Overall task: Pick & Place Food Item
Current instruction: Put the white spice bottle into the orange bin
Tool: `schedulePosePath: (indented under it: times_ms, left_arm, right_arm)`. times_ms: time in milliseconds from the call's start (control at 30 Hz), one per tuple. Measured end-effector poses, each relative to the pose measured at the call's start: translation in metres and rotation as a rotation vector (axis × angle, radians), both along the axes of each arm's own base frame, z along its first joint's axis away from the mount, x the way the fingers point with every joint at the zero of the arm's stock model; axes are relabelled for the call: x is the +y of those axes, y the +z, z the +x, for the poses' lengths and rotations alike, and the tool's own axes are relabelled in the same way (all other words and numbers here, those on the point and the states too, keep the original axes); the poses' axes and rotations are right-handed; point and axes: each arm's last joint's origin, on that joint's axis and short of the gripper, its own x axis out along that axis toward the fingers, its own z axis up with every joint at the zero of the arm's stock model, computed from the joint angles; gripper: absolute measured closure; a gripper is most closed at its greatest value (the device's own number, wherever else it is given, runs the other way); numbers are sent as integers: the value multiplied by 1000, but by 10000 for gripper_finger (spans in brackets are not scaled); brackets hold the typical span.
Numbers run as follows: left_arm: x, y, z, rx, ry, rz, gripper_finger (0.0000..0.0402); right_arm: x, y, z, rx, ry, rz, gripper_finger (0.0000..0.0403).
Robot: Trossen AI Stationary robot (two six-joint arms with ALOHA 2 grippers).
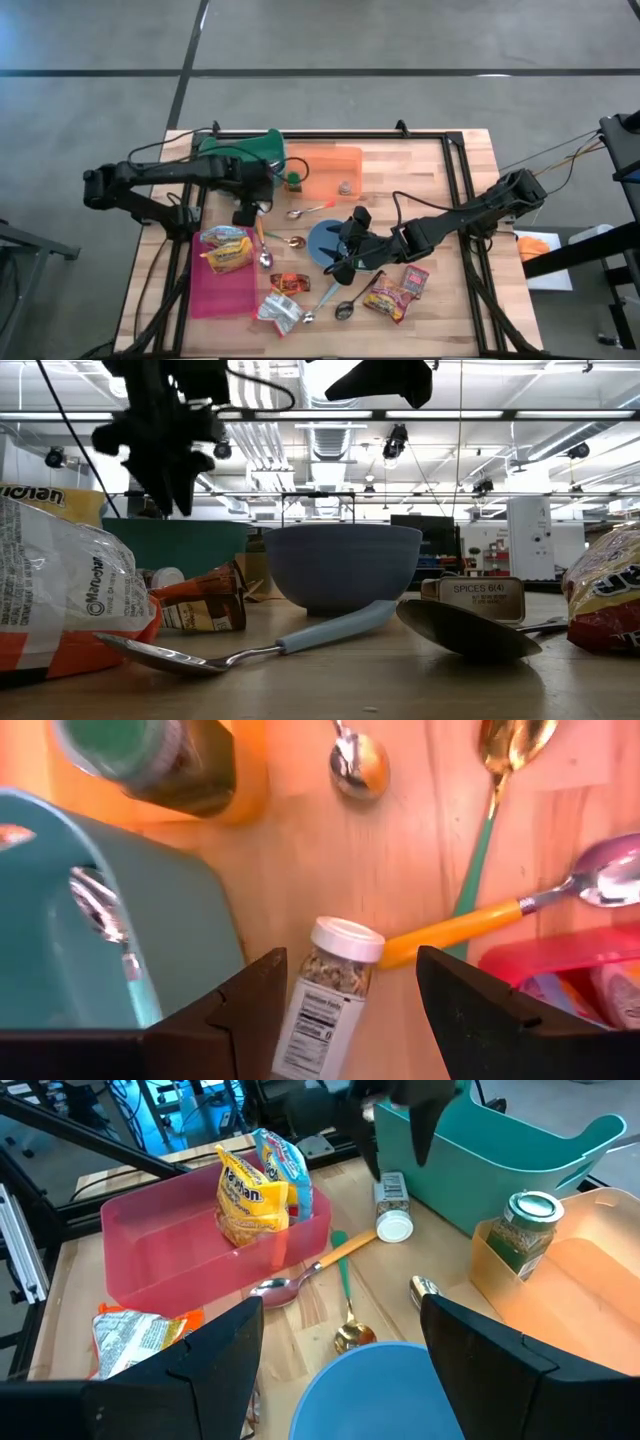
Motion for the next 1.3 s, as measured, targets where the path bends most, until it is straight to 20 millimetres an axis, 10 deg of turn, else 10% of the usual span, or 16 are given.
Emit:
schedulePosePath:
  times_ms: [367,700,1300]
  left_arm:
    - [-7,-49,-12,37,-50,-19,135]
    - [-6,-63,-14,17,-83,37,61]
    - [-2,-80,-5,106,-99,112,57]
  right_arm:
    - [0,0,0,0,1,-3,137]
    - [0,0,0,0,0,-3,137]
    - [0,1,0,-6,-1,0,137]
